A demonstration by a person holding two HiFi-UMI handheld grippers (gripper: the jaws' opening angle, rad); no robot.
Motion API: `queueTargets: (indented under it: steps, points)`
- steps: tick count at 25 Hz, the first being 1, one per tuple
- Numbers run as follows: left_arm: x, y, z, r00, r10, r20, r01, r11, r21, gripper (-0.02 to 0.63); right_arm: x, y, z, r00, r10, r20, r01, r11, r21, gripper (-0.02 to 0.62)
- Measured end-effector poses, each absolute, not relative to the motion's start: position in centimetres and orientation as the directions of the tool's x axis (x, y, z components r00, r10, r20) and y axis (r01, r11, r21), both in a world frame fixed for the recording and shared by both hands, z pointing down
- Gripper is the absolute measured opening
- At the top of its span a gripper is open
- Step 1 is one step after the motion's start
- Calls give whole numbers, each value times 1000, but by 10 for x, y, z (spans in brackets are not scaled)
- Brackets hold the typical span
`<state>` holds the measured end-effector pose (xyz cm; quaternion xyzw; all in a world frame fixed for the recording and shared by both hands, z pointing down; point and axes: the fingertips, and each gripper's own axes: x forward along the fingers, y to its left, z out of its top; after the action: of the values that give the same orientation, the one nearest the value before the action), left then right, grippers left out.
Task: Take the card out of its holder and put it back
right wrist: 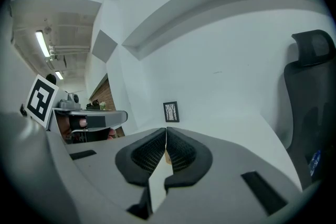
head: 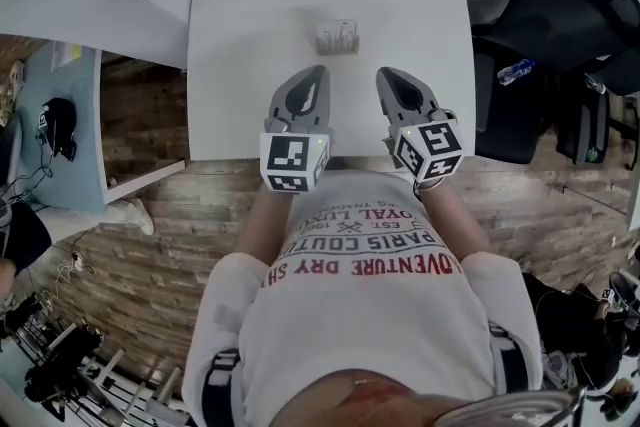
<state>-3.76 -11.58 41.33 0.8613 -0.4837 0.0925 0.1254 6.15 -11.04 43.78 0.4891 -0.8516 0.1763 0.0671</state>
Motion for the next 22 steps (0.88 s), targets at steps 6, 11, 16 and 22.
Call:
queueTargets:
  steps: [6,11,16,22]
  points:
    - [-58,-158,427,536,-787,305,-844,-510,167,25,46,-155,447,-483,-819,311,-873,424,-240,25]
    - [-62,-173,443,535,-777,330,-845,-498,197,25,40,-172,464,-501,-791,352,-865,439,-244,25]
    - [-68,-185,459,505,-783,364,-863,-459,209,25,35,-185,482,-550,-738,390,-835,499,-233,26]
    - [-68,-191,476,474,-781,406,-880,-415,229,25,36,-201,498,-597,-681,424,-794,575,-196,28]
